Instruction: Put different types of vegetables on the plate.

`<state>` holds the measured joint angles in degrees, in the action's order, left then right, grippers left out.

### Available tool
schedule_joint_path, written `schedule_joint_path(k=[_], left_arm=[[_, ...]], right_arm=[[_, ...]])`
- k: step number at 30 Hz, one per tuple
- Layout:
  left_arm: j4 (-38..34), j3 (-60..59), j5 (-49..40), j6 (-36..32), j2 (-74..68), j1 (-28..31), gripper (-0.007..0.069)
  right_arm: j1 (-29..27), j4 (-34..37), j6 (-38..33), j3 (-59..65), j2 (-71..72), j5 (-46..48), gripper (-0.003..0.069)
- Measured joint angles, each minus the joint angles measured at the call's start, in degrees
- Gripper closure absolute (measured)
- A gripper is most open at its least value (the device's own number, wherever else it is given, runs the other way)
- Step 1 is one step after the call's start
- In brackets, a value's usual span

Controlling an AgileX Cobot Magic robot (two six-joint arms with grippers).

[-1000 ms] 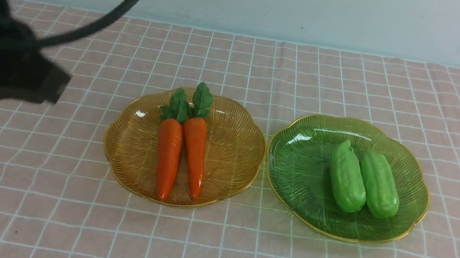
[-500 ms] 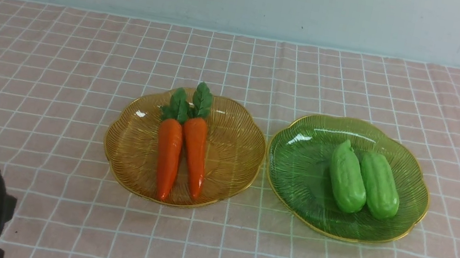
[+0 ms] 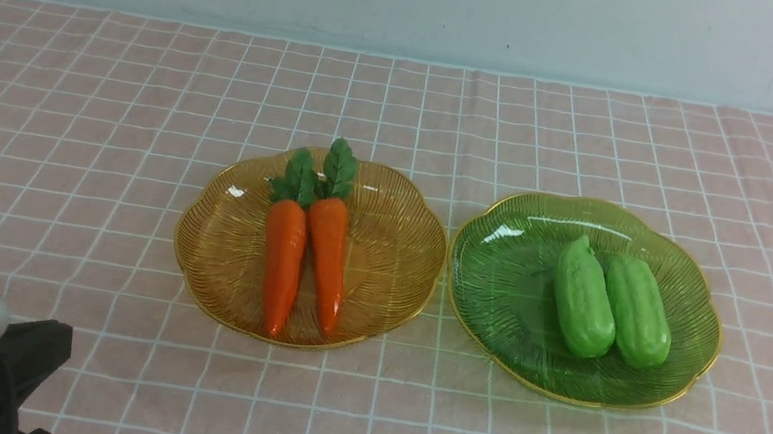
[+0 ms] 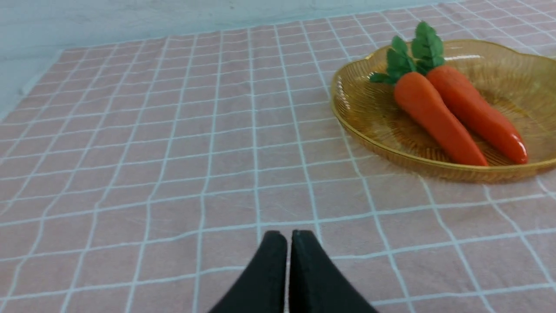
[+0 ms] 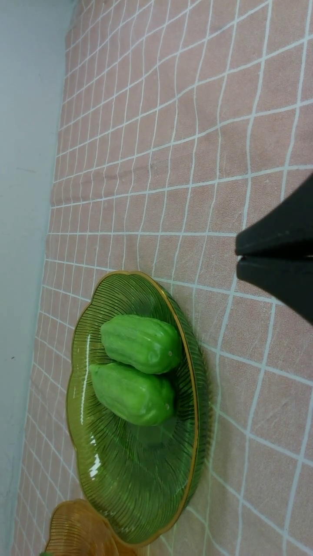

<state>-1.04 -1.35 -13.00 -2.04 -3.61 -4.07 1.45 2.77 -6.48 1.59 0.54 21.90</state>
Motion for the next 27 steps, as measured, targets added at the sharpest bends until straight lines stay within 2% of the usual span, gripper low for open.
schedule_joint_path(k=[6,27], left_arm=[[0.00,-0.25,-8.61,-0.06,4.31,2.88,0.0628],[0.00,-0.25,-8.96,-0.06,4.31,0.58,0.0628]], right_arm=[[0.00,0.00,0.00,0.00,0.00,0.00,0.0674],[0.00,0.00,0.00,0.00,0.00,0.00,0.0674]])
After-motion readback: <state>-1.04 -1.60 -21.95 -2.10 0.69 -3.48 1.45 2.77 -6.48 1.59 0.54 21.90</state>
